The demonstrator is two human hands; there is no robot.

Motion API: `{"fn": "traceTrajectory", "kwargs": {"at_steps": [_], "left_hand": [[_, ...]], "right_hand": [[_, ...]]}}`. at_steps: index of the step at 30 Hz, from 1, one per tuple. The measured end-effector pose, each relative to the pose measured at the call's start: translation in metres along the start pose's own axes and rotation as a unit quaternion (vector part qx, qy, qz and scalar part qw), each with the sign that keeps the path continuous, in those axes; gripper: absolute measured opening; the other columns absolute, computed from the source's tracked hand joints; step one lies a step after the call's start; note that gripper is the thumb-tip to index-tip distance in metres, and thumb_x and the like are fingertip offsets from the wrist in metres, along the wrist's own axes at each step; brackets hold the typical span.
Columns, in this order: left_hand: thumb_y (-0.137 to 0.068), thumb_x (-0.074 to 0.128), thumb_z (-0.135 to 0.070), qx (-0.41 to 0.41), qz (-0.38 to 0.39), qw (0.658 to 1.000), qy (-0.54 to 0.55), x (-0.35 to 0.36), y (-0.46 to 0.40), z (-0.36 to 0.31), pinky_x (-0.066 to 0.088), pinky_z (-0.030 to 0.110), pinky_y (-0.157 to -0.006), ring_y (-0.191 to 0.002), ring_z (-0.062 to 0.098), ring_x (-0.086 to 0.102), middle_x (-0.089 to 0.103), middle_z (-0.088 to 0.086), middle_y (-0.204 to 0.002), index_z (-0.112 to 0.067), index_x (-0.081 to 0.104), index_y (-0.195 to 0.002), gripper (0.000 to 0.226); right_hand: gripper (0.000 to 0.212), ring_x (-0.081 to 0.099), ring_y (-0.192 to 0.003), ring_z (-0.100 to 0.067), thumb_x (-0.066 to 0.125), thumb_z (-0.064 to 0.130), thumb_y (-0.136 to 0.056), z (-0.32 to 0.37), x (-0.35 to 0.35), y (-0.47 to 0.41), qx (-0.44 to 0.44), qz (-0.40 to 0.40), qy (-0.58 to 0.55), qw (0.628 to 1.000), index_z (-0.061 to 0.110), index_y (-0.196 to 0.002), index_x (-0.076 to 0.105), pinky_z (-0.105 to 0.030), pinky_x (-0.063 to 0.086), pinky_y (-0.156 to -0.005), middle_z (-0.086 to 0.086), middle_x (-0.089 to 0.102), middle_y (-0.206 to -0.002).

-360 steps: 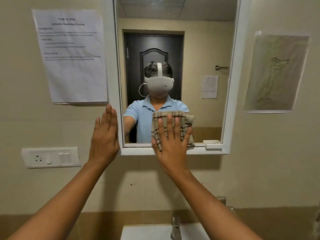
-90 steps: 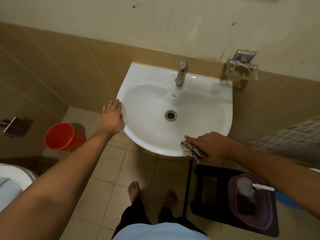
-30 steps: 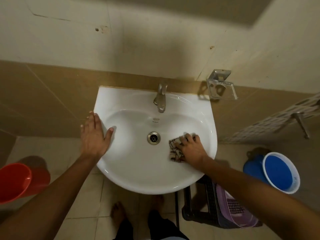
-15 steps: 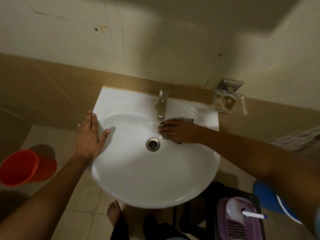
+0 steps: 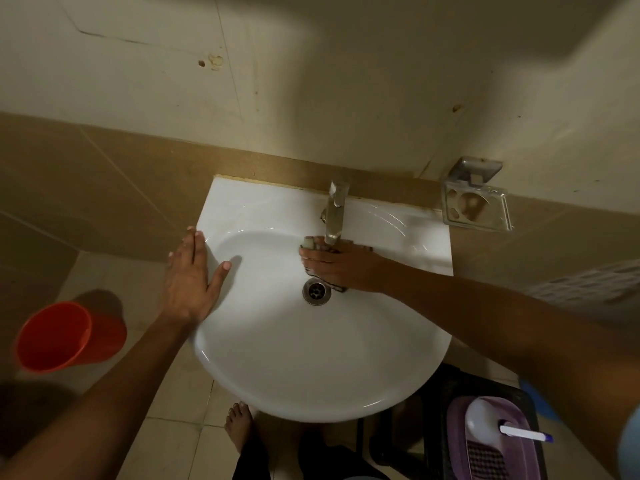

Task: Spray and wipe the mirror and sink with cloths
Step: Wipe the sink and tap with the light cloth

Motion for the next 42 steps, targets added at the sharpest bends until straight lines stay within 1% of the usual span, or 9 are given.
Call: {"fn": "traceTrajectory", "kwargs": {"at_steps": [3,8,15,21,29,33,36,40,42], "left_hand": [[-0.095,0.021,-0.063,0.002,0.004,1.000,0.007,0.001,0.000,0.002,0.010,0.049,-0.122,-0.152,0.029,0.009,0.005,0.013,-0.165,-0.006,0.009,-0.156,0.085],[-0.096,0.021,-0.063,0.008,0.002,1.000,0.011,0.001,-0.001,0.002,0.008,0.046,-0.122,-0.152,0.028,0.008,0.004,0.013,-0.165,-0.005,0.009,-0.156,0.084],[-0.096,0.022,-0.063,0.009,0.003,1.000,0.017,0.000,0.000,0.001,0.008,0.047,-0.121,-0.152,0.031,0.012,0.005,0.015,-0.165,-0.004,0.008,-0.156,0.085],[-0.096,0.020,-0.065,0.011,0.009,1.000,0.017,0.000,0.002,0.000,0.008,0.046,-0.122,-0.152,0.031,0.010,0.003,0.014,-0.165,-0.005,0.005,-0.156,0.086],[-0.095,0.018,-0.066,0.021,0.002,1.000,0.010,0.000,0.001,0.001,0.011,0.049,-0.123,-0.152,0.031,0.010,0.005,0.016,-0.165,-0.004,0.007,-0.156,0.088],[-0.096,0.019,-0.065,0.025,-0.001,1.000,0.019,-0.001,0.001,-0.001,0.007,0.047,-0.122,-0.152,0.031,0.010,0.005,0.016,-0.165,-0.005,0.006,-0.156,0.087],[-0.098,0.017,-0.058,0.027,-0.005,0.999,0.027,-0.004,0.002,-0.003,0.009,0.048,-0.122,-0.152,0.032,0.011,0.008,0.018,-0.164,-0.002,0.009,-0.155,0.081],[-0.100,0.027,-0.033,0.033,-0.016,0.998,0.050,-0.005,0.001,-0.001,0.016,0.052,-0.122,-0.150,0.034,0.017,0.015,0.020,-0.162,0.002,0.016,-0.153,0.065],[-0.097,0.031,-0.023,0.036,-0.023,0.997,0.063,-0.003,0.000,0.001,0.017,0.052,-0.122,-0.150,0.033,0.018,0.016,0.020,-0.162,0.002,0.018,-0.153,0.063]], "right_hand": [[0.043,0.035,-0.146,-0.015,0.024,0.013,-0.109,0.002,0.010,0.030,-0.050,0.024,0.051,0.997,0.020,-0.148,0.041,-0.035,0.020,-0.123,0.003,0.042,-0.155],[0.077,0.036,-0.145,-0.026,0.074,0.029,-0.072,0.002,0.032,0.082,0.040,0.110,-0.109,0.987,0.022,-0.145,0.051,-0.042,-0.001,-0.120,-0.003,0.047,-0.152],[0.108,-0.007,-0.151,-0.042,0.001,0.090,-0.075,0.090,0.026,0.103,0.254,0.175,-0.381,0.872,0.023,-0.158,0.017,-0.056,0.004,-0.122,-0.010,0.006,-0.166],[0.075,0.017,-0.149,-0.046,0.062,0.025,-0.084,0.098,0.035,0.066,0.504,0.100,-0.378,0.770,0.016,-0.153,0.035,-0.065,0.021,-0.115,-0.016,0.025,-0.162],[0.079,0.015,-0.150,-0.039,0.061,0.021,-0.092,0.066,0.024,0.029,0.788,-0.081,-0.433,0.429,0.011,-0.157,0.018,-0.054,0.019,-0.117,-0.017,0.017,-0.164],[0.060,0.050,-0.130,-0.035,0.046,0.019,-0.103,0.067,-0.003,-0.014,0.750,-0.326,-0.572,0.059,0.021,-0.156,0.017,-0.038,0.042,-0.102,-0.014,0.046,-0.147],[0.063,0.042,-0.138,-0.023,0.045,0.019,-0.105,0.062,-0.027,-0.045,0.703,-0.429,-0.559,-0.100,0.024,-0.158,0.012,-0.031,0.036,-0.111,-0.002,0.037,-0.154],[0.073,0.037,-0.141,-0.025,0.044,0.015,-0.104,0.061,-0.064,-0.075,0.690,-0.410,-0.596,-0.038,0.022,-0.158,-0.005,-0.030,0.033,-0.107,-0.006,0.026,-0.159],[0.071,0.025,-0.149,-0.031,0.041,0.020,-0.105,0.064,-0.081,-0.102,0.669,-0.366,-0.642,0.078,0.017,-0.158,-0.006,-0.036,0.028,-0.118,-0.011,0.010,-0.165]]}}
Point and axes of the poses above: each hand's wrist, its own y-axis away from the middle knuckle, its own x-axis out of the palm, z = x × y, the point moved 7 cm from there along -y, towards the middle knuckle
